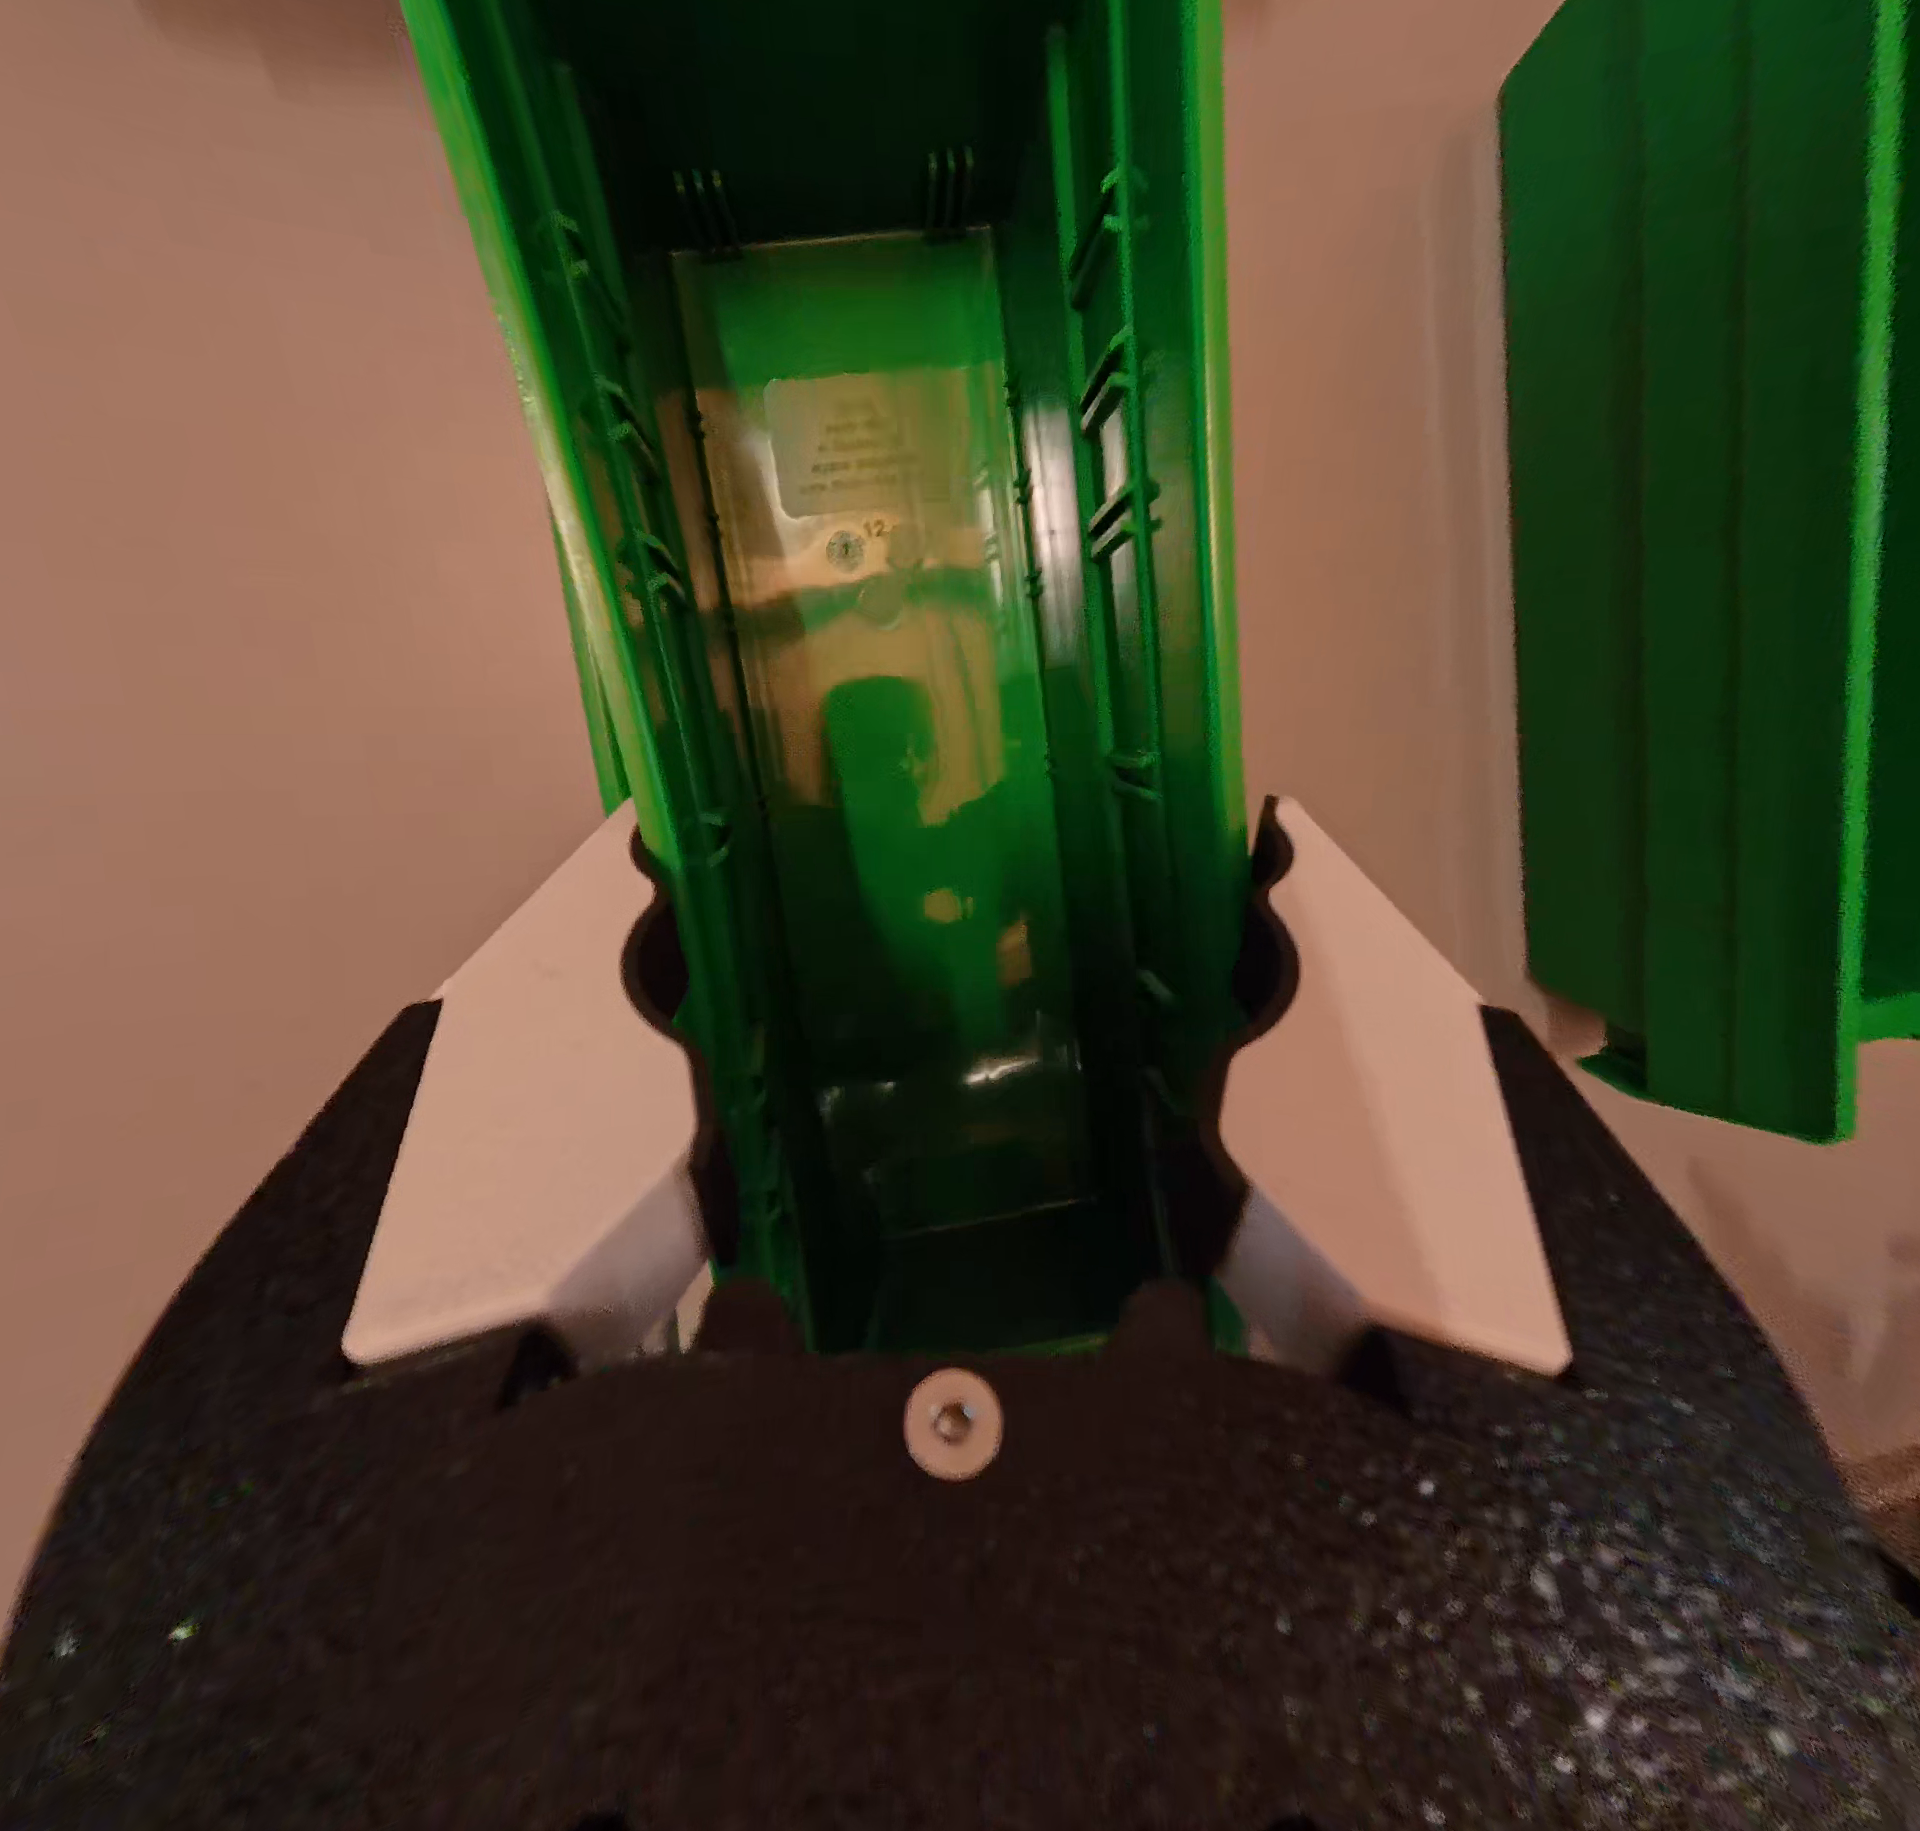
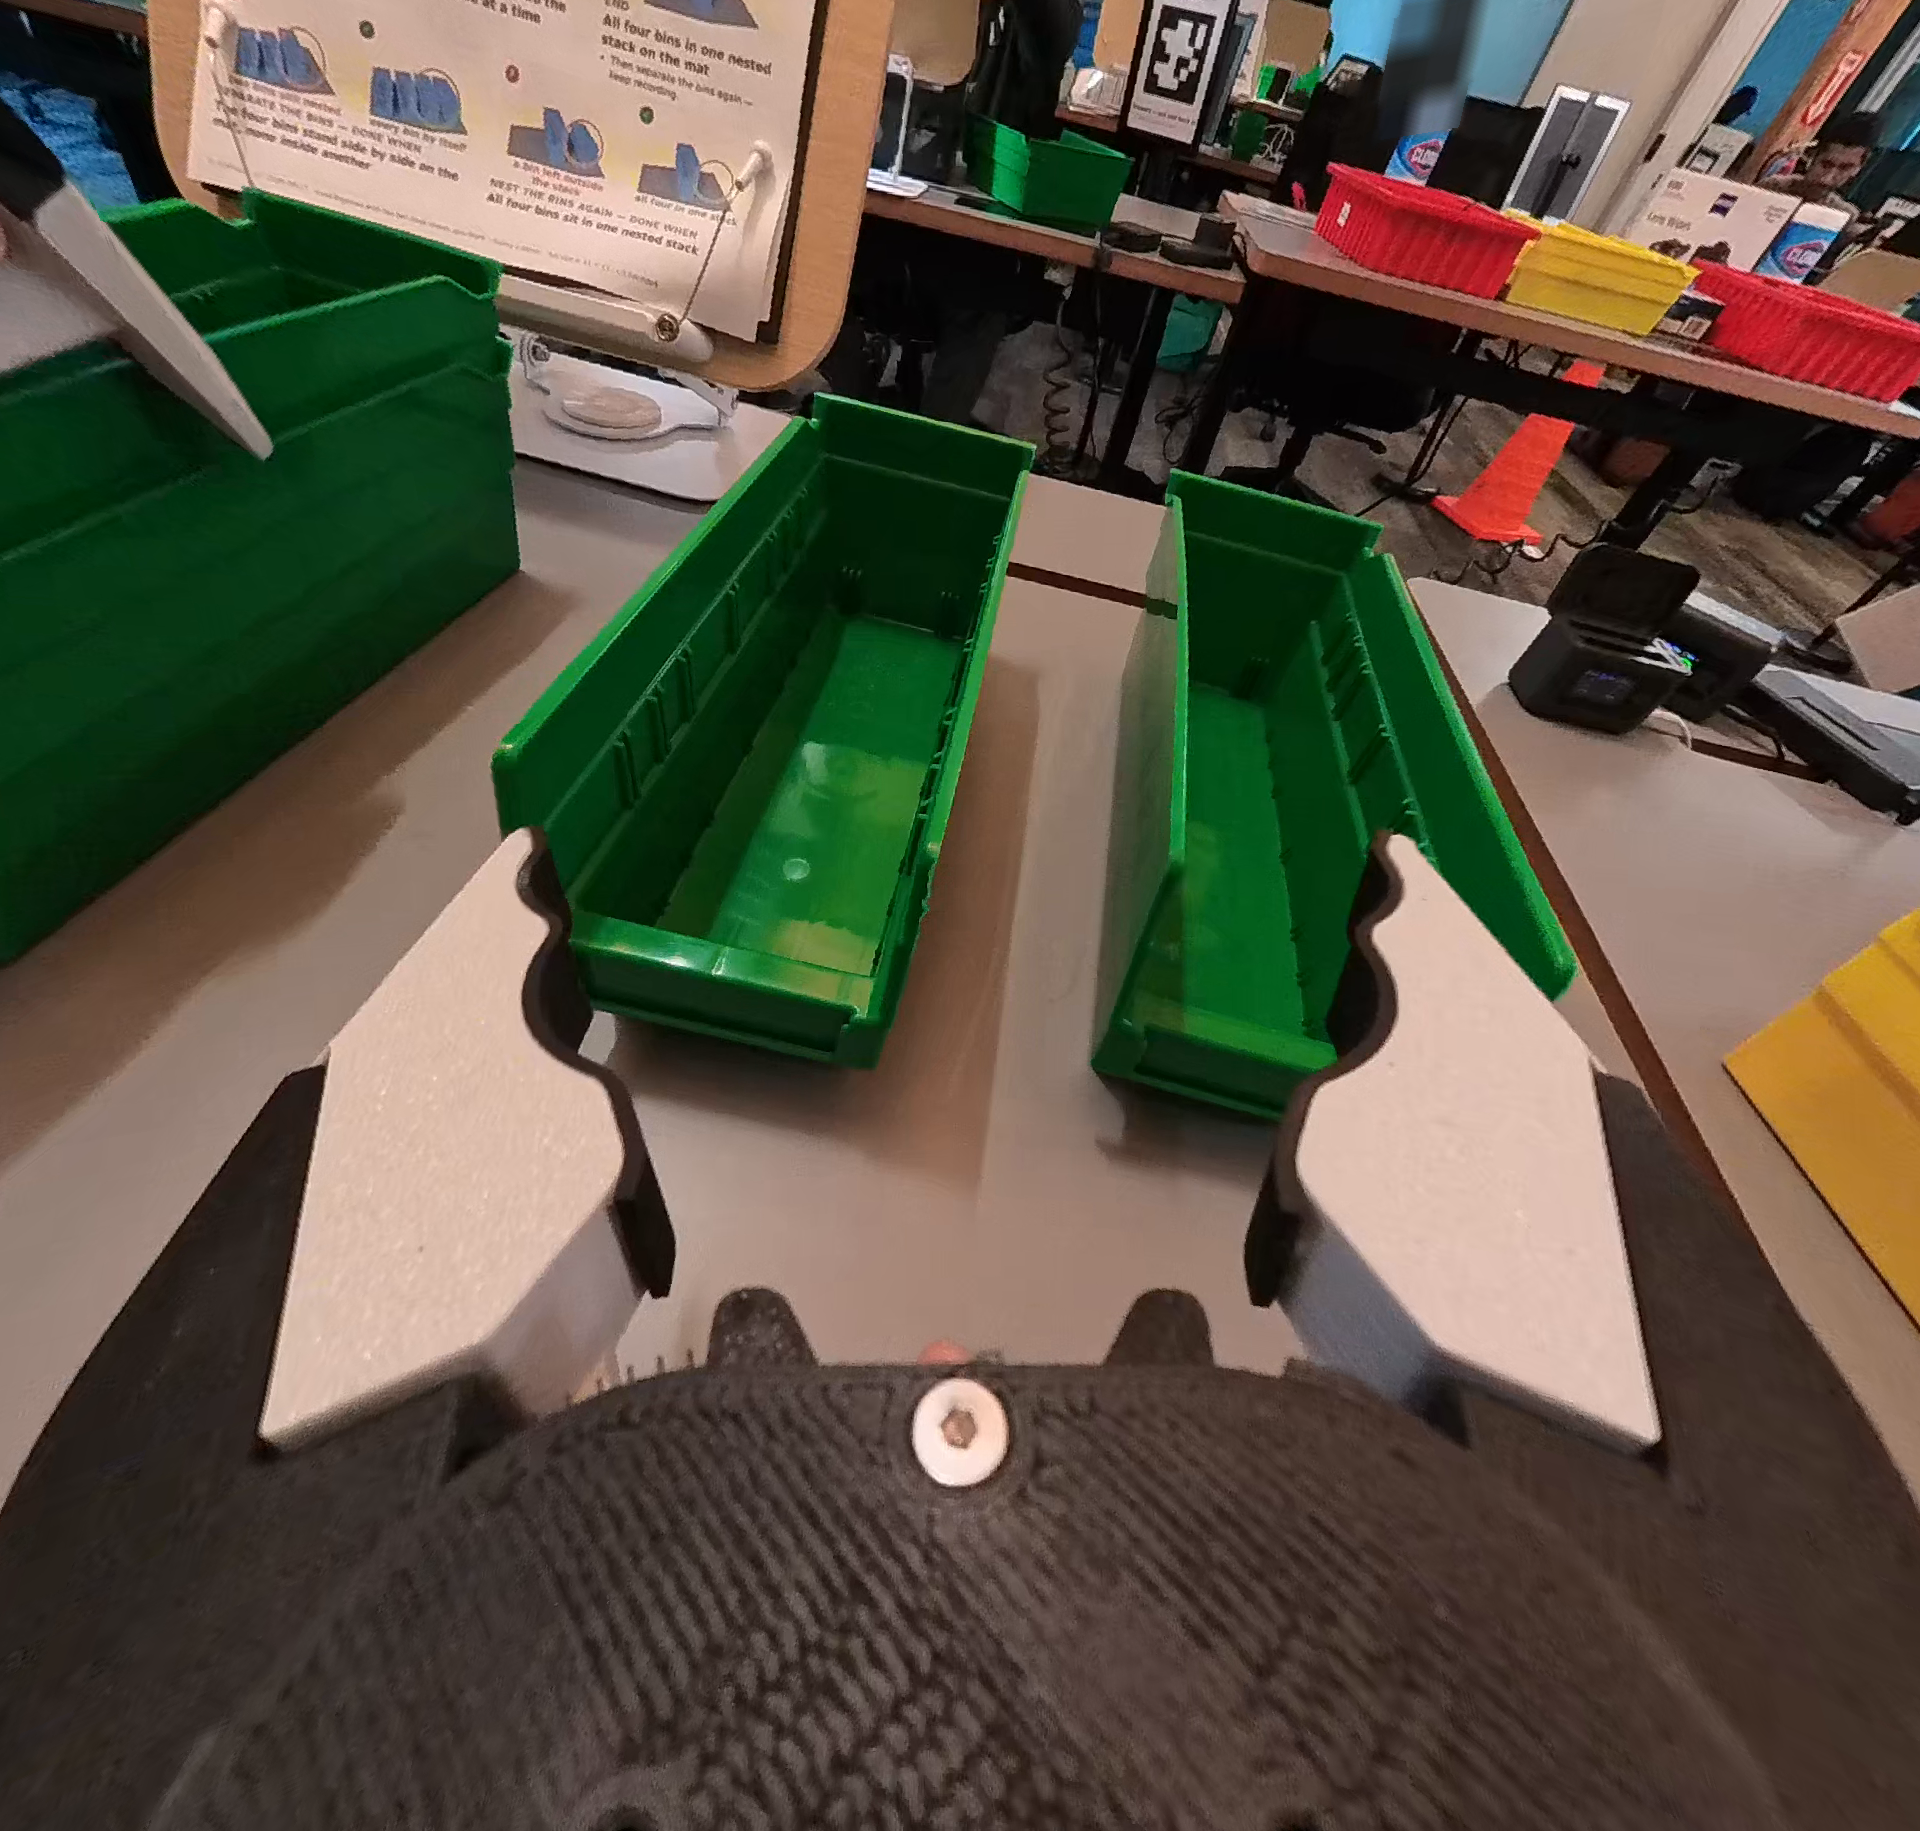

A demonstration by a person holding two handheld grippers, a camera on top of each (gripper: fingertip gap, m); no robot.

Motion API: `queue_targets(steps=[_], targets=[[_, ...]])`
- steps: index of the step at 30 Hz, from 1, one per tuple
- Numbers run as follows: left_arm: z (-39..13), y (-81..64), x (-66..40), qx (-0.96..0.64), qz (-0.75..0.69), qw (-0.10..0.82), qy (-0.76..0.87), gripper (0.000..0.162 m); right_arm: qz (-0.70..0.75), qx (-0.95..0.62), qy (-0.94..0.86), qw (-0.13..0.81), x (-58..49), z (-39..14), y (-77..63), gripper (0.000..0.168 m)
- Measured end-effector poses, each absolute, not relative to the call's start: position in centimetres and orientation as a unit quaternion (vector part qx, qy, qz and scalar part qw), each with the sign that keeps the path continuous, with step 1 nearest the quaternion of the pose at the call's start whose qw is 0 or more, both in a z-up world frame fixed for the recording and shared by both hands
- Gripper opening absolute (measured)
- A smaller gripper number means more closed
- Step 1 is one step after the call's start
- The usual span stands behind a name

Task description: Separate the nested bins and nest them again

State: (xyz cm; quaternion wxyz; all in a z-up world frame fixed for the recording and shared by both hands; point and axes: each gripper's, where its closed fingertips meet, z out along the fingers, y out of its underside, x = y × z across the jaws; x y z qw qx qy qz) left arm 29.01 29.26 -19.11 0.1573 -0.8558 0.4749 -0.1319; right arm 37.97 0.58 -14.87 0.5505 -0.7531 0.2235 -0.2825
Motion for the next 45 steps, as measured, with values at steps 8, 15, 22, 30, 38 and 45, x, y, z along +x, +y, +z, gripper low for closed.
queue_targets(steps=[8, 15, 22, 30, 38, 45], targets=[[-17.8, 28.4, 29.0, -0.854, -0.182, 0.108, 0.476, 0.102, -0.279, -0.757, 0.227, 0.545, 38.3, -15.4, 0.5, 0.145], [-17.5, 28.1, 29.0, -0.848, -0.197, 0.101, 0.481, 0.100, -0.281, -0.761, 0.227, 0.540, 38.5, -15.8, 0.5, 0.145], [-15.0, 31.4, 27.1, -0.801, -0.081, 0.215, 0.552, 0.085, -0.281, -0.761, 0.229, 0.539, 38.7, -16.0, 0.4, 0.145], [-15.9, 30.1, 27.7, -0.821, -0.121, 0.178, 0.530, 0.092, -0.283, -0.765, 0.216, 0.536, 38.0, -15.9, 1.0, 0.145], [-16.1, 30.2, 28.4, -0.817, -0.120, 0.203, 0.527, 0.098, -0.278, -0.767, 0.222, 0.534, 38.3, -16.3, 0.9, 0.145], [-16.6, 30.2, 28.6, -0.811, -0.095, 0.222, 0.533, 0.102, -0.276, -0.770, 0.222, 0.531, 38.3, -16.7, 1.0, 0.145]])
